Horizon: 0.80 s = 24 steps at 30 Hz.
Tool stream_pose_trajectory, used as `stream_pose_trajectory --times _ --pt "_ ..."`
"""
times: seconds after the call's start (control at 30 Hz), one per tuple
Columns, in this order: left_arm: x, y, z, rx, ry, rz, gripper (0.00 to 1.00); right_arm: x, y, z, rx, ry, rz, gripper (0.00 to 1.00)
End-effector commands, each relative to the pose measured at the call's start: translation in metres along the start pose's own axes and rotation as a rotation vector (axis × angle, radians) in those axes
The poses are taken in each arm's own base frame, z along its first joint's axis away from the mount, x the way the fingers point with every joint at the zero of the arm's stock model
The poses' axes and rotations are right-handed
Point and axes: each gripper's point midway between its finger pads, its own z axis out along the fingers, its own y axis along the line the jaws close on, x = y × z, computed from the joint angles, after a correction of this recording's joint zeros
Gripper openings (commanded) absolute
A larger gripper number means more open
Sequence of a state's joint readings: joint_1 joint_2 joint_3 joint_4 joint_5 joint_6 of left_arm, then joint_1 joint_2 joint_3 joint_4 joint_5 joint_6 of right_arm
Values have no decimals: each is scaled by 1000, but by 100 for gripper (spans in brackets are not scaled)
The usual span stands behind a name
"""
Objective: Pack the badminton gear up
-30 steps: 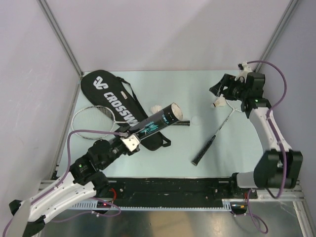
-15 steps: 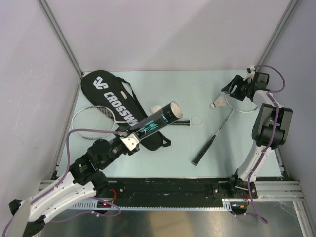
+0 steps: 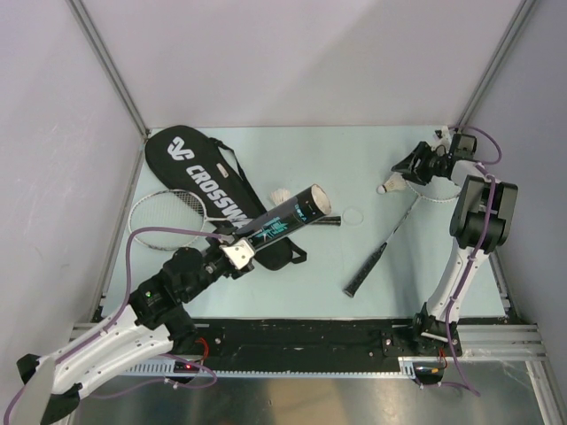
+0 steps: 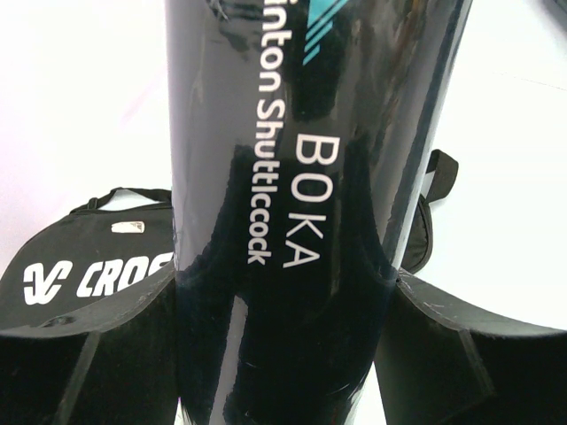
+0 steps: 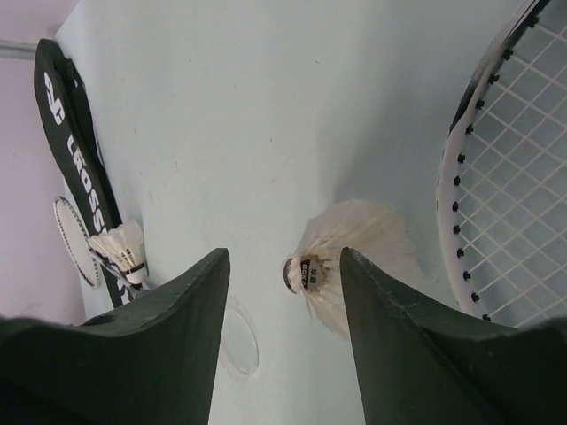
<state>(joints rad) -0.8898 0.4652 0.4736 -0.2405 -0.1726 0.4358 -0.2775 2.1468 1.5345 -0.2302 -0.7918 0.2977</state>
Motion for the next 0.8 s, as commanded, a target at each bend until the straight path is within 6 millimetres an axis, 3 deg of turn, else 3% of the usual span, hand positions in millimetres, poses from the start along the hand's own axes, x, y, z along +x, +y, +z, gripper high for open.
stream_pose_trajectory --times 0.0,0.1,0.2,0.27,0.4,0.57,0.67,0.77 --pt "-43 19 -5 -55 -134 -29 47 -4 8 -6 -3 1 -25 55" --pt "-44 20 -5 -56 -136 -28 47 1 5 -9 25 9 -31 41" --pt "-44 20 -5 -58 -137 -31 47 -1 7 -18 54 -4 -35 13" --pt "-44 21 -6 -61 -139 -32 47 -6 14 -27 64 -29 -41 3" --pt "-46 21 -7 -63 -147 -34 47 -17 40 -51 66 -97 -91 0" --pt "-47 21 -7 -56 -150 -32 46 -16 82 -79 57 -134 -125 0" --pt "-46 20 -6 -55 -142 -32 46 -11 125 -98 12 -170 -175 0" --pt "-46 19 -5 -50 -141 -38 47 1 185 -117 -67 -214 -273 0"
